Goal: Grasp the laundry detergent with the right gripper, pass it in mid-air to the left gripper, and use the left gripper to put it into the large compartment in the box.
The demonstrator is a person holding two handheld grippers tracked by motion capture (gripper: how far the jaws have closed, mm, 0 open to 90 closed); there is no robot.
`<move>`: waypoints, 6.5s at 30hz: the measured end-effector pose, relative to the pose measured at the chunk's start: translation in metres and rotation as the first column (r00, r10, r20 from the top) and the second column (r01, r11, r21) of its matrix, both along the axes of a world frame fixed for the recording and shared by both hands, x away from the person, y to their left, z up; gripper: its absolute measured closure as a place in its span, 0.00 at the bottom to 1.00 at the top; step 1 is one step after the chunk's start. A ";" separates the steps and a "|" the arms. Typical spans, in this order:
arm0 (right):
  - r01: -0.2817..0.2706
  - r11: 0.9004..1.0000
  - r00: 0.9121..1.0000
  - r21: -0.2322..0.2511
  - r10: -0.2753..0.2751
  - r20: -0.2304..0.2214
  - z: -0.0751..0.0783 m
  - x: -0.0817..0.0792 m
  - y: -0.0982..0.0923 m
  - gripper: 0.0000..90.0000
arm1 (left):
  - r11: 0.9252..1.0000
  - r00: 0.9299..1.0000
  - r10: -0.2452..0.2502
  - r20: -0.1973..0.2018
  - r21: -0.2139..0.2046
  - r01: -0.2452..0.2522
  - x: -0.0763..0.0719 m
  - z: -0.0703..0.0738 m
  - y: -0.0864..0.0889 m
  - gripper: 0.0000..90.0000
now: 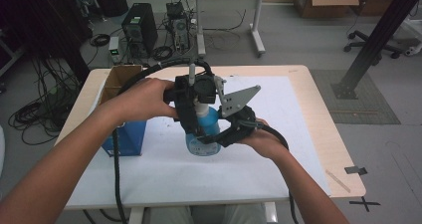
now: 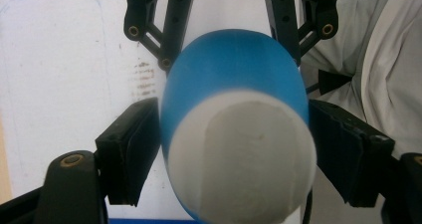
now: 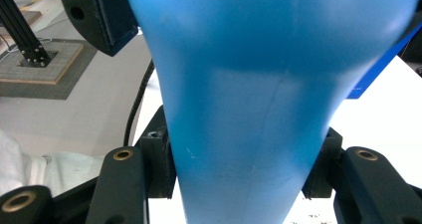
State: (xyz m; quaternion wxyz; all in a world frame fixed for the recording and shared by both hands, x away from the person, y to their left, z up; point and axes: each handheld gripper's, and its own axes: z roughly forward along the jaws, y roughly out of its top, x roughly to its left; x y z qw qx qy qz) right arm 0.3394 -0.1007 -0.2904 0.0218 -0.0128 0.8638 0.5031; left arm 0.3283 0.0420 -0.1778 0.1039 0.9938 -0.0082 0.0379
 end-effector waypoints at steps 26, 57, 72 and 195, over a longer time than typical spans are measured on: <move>-0.007 1.000 1.000 0.000 0.007 -0.001 -0.001 -0.001 0.001 0.50 | 1.000 1.000 0.000 -0.012 0.007 0.000 0.002 -0.002 0.000 0.42; 0.072 0.996 0.997 -0.053 -0.073 -0.022 0.003 -0.004 -0.026 0.18 | 0.995 0.995 0.094 0.020 0.041 -0.095 0.000 0.013 0.002 0.42; 0.210 0.941 0.974 -0.266 -0.224 -0.022 0.012 -0.007 -0.074 0.07 | 0.954 0.956 0.283 0.083 0.076 -0.289 0.014 0.036 0.021 0.42; 0.333 0.765 0.932 -0.551 -0.354 0.072 0.014 -0.017 -0.164 0.08 | 0.052 0.051 0.998 0.029 -0.027 -0.998 0.089 -0.097 0.216 0.42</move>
